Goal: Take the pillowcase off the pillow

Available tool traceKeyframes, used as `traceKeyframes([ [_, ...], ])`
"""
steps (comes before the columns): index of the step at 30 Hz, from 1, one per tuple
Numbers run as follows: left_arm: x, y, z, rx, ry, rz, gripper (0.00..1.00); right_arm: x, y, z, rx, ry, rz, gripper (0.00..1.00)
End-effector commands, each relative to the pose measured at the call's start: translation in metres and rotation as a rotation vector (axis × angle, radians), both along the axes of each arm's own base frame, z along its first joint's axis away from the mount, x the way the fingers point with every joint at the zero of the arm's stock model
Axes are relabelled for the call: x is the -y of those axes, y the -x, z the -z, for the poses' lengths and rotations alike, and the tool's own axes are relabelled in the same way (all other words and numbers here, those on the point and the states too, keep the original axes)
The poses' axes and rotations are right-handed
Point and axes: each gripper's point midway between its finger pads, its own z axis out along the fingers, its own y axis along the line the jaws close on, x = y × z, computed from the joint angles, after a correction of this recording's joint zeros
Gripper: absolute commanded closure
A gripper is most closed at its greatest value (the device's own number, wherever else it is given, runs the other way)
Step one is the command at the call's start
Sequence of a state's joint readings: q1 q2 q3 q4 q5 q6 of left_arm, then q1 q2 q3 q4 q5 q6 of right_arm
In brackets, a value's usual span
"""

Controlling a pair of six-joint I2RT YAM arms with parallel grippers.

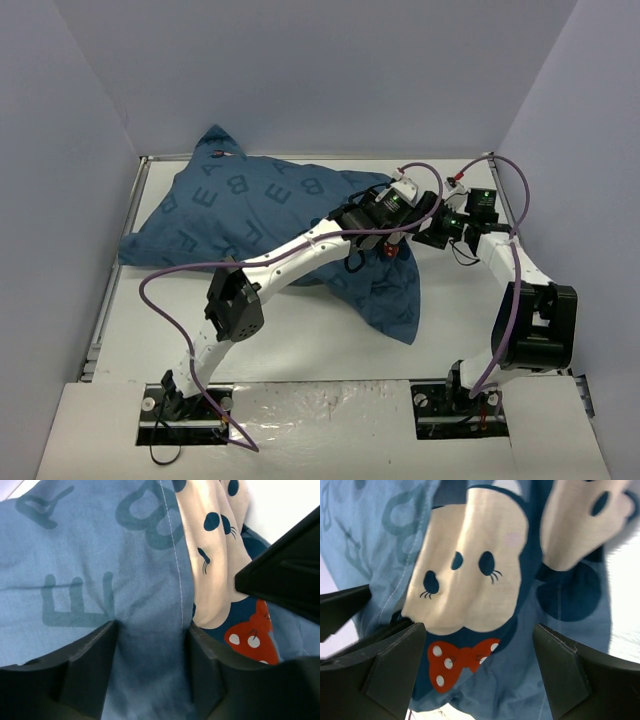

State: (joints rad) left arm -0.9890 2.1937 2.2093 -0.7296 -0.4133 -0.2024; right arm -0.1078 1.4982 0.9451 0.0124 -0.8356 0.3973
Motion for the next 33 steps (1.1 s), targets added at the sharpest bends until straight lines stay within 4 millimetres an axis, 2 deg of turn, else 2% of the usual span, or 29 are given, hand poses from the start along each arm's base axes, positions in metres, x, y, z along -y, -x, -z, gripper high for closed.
traceKeyframes([
  [1,-0.024,-0.005,-0.022,0.055,-0.033,-0.052,0.54,-0.017,-0.012,-0.021,0.093,-0.025,-0.064,0.16],
  [3,-0.025,-0.004,-0.022,0.052,-0.027,-0.055,0.61,-0.023,-0.013,-0.026,0.136,-0.042,-0.107,0.16],
  [6,-0.028,-0.003,-0.031,0.057,0.000,-0.067,0.61,-0.030,-0.017,-0.036,0.201,-0.084,-0.136,0.15],
  [7,-0.030,-0.002,-0.042,0.070,0.024,-0.074,0.61,-0.030,-0.019,-0.038,0.212,-0.093,-0.135,0.16],
  [9,-0.031,0.001,-0.047,0.061,0.056,-0.078,0.61,-0.032,-0.025,-0.044,0.234,-0.117,-0.123,0.16],
  [10,-0.032,0.004,-0.055,0.061,0.087,-0.077,0.61,-0.033,-0.027,-0.044,0.235,-0.122,-0.119,0.16],
  [14,-0.034,0.011,-0.052,-0.001,0.180,-0.090,0.64,-0.038,-0.037,-0.037,0.219,-0.116,-0.107,0.18],
  [15,-0.037,0.012,-0.044,-0.020,0.185,-0.100,0.65,-0.041,-0.037,-0.035,0.215,-0.110,-0.108,0.19],
  [18,-0.044,0.009,-0.049,-0.043,0.265,-0.129,0.66,-0.044,-0.037,-0.026,0.189,-0.108,-0.106,0.19],
  [23,-0.064,0.010,-0.046,-0.081,0.326,-0.162,0.68,-0.057,-0.022,-0.036,0.267,-0.185,-0.198,0.19],
  [24,-0.067,0.013,-0.053,-0.075,0.348,-0.160,0.67,-0.060,-0.020,-0.036,0.275,-0.187,-0.208,0.19],
  [25,-0.072,0.017,-0.042,-0.092,0.331,-0.167,0.68,-0.067,-0.016,-0.033,0.266,-0.186,-0.228,0.20],
  [26,-0.075,0.020,-0.039,-0.097,0.335,-0.169,0.68,-0.073,-0.013,-0.025,0.255,-0.178,-0.243,0.20],
  [27,-0.076,0.023,-0.049,-0.084,0.376,-0.160,0.68,-0.077,-0.011,-0.021,0.245,-0.180,-0.247,0.21],
  [28,-0.077,0.026,-0.047,-0.090,0.383,-0.156,0.67,-0.082,-0.012,-0.025,0.284,-0.185,-0.257,0.22],
  [29,-0.080,0.032,-0.035,-0.111,0.378,-0.155,0.67,-0.086,-0.008,-0.019,0.244,-0.233,-0.235,0.26],
  [30,-0.076,0.035,-0.044,-0.104,0.422,-0.129,0.66,-0.089,-0.008,-0.022,0.251,-0.261,-0.225,0.27],
  [31,-0.076,0.037,-0.043,-0.109,0.434,-0.123,0.65,-0.092,-0.013,-0.031,0.309,-0.282,-0.221,0.28],
  [33,-0.073,0.041,-0.046,-0.108,0.469,-0.098,0.59,-0.099,-0.015,-0.034,0.293,-0.335,-0.206,0.29],
])
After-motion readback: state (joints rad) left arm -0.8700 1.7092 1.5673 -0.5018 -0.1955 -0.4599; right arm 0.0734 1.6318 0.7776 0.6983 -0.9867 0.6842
